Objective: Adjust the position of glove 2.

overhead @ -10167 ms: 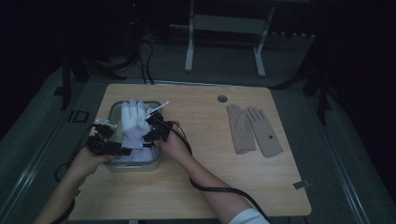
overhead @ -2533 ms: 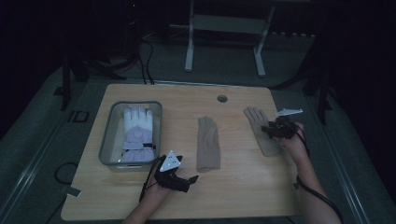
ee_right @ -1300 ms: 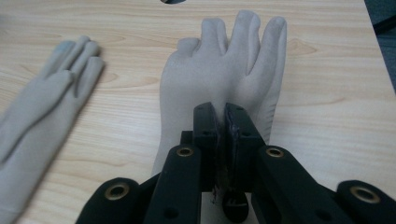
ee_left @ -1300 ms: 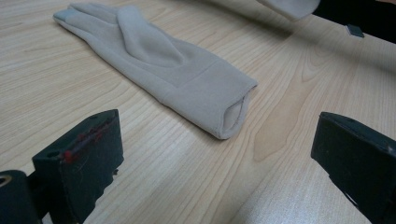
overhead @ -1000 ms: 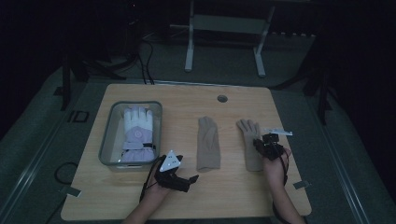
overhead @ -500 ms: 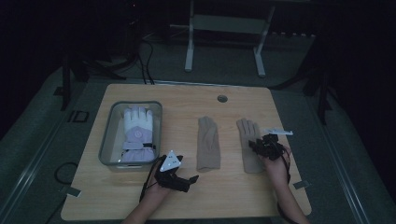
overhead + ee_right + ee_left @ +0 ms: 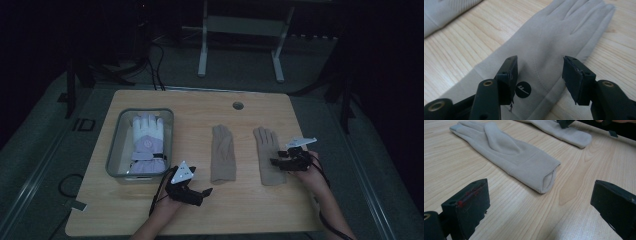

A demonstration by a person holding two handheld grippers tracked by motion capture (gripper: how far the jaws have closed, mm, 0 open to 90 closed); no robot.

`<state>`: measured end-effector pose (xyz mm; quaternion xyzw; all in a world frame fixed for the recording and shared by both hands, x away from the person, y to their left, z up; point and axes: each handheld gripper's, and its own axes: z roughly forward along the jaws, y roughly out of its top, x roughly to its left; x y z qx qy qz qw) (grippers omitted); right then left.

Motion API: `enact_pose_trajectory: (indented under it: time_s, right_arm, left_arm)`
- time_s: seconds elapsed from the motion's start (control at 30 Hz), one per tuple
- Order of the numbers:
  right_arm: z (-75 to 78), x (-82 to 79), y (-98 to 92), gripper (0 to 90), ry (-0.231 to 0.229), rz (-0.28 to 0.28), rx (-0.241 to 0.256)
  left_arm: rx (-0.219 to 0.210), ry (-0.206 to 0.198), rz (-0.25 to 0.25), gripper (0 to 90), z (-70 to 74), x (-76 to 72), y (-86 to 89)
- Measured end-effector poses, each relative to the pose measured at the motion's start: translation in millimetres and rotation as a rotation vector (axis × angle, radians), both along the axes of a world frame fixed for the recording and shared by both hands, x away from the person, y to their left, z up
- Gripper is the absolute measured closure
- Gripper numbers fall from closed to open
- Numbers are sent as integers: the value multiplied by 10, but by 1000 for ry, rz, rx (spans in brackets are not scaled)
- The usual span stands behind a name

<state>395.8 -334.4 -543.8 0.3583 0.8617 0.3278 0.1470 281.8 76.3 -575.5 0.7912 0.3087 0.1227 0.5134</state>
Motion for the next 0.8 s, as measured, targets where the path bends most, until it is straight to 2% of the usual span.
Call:
enact_pose_trajectory:
  time_s: [0.1, 0.2, 0.23, 0.33, 0.37, 0.5, 0.57, 0.67, 0.8]
  right_arm:
    - [-54, 10, 8, 447, -1, 4, -2]
    - [-64, -10, 13, 494, -13, 0, -11]
    - [-65, -21, 23, 538, -20, -7, -17]
    - [-55, -51, 50, 755, -31, -33, -33]
    - [-52, -57, 58, 783, -33, -54, -38]
    - [-32, -66, 114, 824, -13, -146, -31]
    - [-22, -72, 125, 828, -14, -161, -28]
    - [54, -82, 147, 830, -3, -206, 24]
    - [216, -104, 206, 831, -12, -235, 81]
  left_arm:
    - [-4, 3, 0, 24, -1, 0, 4]
    - [-7, 3, 0, 24, -5, 0, 3]
    - [-6, 3, -1, 24, -6, 1, 2]
    - [-2, 4, -1, 24, -6, 0, 1]
    - [-4, 4, -1, 24, -6, 0, 0]
    - [-4, 4, 0, 24, -4, 1, 1]
    - [-6, 4, 1, 24, -2, 1, 3]
    - [-9, 3, 3, 24, -1, 2, 7]
    - [-9, 4, 3, 24, -4, 4, 8]
